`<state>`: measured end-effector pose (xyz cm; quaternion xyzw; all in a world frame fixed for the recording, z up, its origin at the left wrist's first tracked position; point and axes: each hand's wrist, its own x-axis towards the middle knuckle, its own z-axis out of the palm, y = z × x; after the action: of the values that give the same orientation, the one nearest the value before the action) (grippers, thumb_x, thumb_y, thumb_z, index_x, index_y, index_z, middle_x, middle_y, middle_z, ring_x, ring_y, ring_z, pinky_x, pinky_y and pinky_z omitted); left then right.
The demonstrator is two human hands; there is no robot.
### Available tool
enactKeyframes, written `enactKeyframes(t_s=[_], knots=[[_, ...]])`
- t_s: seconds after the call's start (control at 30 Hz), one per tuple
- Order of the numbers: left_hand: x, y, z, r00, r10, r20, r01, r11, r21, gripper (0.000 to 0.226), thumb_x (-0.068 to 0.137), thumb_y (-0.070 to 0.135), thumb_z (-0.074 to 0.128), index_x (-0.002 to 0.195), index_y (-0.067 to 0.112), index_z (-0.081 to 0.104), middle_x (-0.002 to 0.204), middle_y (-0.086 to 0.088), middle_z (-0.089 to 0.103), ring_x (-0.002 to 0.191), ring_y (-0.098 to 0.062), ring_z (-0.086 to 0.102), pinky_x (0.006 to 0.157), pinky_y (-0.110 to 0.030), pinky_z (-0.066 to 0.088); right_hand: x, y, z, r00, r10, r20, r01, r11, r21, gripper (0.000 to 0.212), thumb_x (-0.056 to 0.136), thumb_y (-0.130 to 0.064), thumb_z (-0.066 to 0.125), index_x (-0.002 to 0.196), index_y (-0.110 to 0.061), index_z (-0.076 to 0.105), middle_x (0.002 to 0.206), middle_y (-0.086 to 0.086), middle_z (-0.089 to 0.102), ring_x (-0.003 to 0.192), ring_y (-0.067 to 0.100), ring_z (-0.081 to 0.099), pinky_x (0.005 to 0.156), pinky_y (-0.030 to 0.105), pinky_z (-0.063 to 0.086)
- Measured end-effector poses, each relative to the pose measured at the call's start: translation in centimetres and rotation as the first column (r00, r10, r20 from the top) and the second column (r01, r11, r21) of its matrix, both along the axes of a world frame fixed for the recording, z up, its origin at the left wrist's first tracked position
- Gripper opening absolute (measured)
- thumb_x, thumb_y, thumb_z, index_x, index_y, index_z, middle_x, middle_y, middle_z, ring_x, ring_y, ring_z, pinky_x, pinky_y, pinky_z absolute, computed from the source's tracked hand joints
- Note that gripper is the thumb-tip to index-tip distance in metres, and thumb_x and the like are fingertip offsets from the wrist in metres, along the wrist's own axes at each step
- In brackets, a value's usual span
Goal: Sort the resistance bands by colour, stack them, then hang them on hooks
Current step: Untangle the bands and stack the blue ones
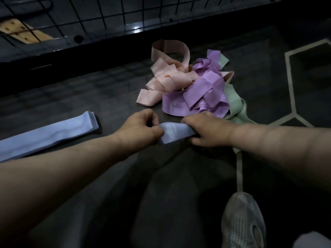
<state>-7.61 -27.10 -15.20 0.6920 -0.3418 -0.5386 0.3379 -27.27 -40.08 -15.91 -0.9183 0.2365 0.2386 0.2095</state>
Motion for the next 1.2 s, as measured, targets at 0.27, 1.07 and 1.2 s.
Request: enactKeyframes(t_s=[0.27,1.07,1.2], knots=[[6.7,5.2,-0.1,0.979,0.184,0.085,-0.183,0.983,-0.02,0.013,0.068,0.01,0.054,0.063,0.018,0.045,0.051,0.0,0.046,0.055,-0.022,0.045,0.052,-0.032,0.038,3.2,-1.7,1.4,0.994,-0.066,-0.089,0.071,0.996,0.055,0.047,0.072,-0.052,0.081,0.098,-0.029,0.049,0.087,-0.009,0.053,0.087,0.019,0.057,0.07,0.031,0.041],[13.6,13.3,-0.9,0.691,0.723,-0.01,-0.723,0.691,-0.013,0.03,0.086,-0.002,0.043,0.074,0.016,0.062,0.076,-0.001,0.06,0.067,-0.015,0.055,0.049,-0.019,0.045,8.7,-0.5,3.1,0.66,-0.666,-0.346,0.675,0.325,0.662,0.014,0.089,-0.004,0.066,0.1,-0.011,0.069,0.073,-0.003,0.071,0.065,0.005,0.067,0.059,0.016,0.056],[14.4,14.9,-0.9,0.692,0.719,-0.064,-0.721,0.692,-0.027,0.01,0.093,0.012,0.063,0.086,0.015,0.069,0.075,0.005,0.07,0.068,-0.009,0.063,0.058,-0.019,0.053,9.5,0.4,3.5,0.642,-0.71,-0.291,0.659,0.317,0.682,0.013,0.088,-0.003,0.068,0.1,-0.008,0.07,0.075,0.001,0.072,0.065,0.006,0.068,0.056,0.015,0.054]])
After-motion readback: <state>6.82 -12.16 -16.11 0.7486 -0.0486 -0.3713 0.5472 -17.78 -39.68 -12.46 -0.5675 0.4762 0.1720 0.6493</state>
